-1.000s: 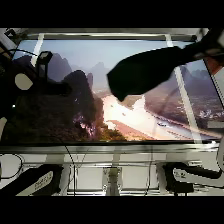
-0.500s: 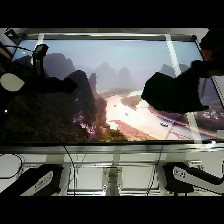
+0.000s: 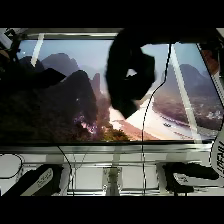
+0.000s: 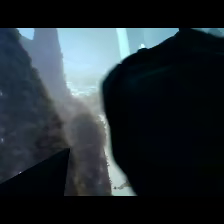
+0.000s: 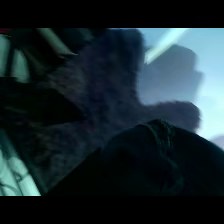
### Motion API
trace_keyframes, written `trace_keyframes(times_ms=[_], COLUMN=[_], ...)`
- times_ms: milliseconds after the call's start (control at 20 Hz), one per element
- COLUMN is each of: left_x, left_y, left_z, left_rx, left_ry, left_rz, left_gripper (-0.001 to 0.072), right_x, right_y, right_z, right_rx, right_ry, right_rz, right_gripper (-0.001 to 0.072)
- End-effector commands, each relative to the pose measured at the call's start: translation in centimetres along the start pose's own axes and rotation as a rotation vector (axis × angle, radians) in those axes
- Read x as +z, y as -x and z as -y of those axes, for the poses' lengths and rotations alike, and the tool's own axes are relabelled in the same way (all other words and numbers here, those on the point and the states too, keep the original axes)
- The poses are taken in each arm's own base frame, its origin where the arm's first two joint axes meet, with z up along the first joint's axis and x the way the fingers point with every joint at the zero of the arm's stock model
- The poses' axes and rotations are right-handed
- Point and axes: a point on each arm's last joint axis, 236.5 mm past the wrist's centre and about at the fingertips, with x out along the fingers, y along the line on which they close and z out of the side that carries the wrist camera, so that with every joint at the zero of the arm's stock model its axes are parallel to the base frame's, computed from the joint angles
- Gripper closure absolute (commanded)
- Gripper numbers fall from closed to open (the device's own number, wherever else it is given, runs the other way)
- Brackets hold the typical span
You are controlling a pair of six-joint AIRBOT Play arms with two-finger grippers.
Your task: Fold the clothes and pants, and hang the long-sleeved shirts on hangers.
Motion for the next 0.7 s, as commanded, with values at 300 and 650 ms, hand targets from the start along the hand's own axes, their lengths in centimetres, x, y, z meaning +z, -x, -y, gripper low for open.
trace_keyframes(times_ms=[300, 650], left_x=[0.5, 0.1], left_y=[4.5, 3.4], left_z=[-3.8, -1.1], left_rx=[0.034, -0.041], left_ry=[0.104, 0.022], left_rz=[0.033, 0.009], left_gripper=[0.0160, 0.0161], right_x=[-5.5, -13.9], right_y=[5.4, 16.6], right_z=[8.2, 22.3], right_rx=[-0.260, -0.881], right_ry=[-0.160, -0.297], right_rz=[-0.217, -0.498], right_gripper=[0.0695, 0.0695])
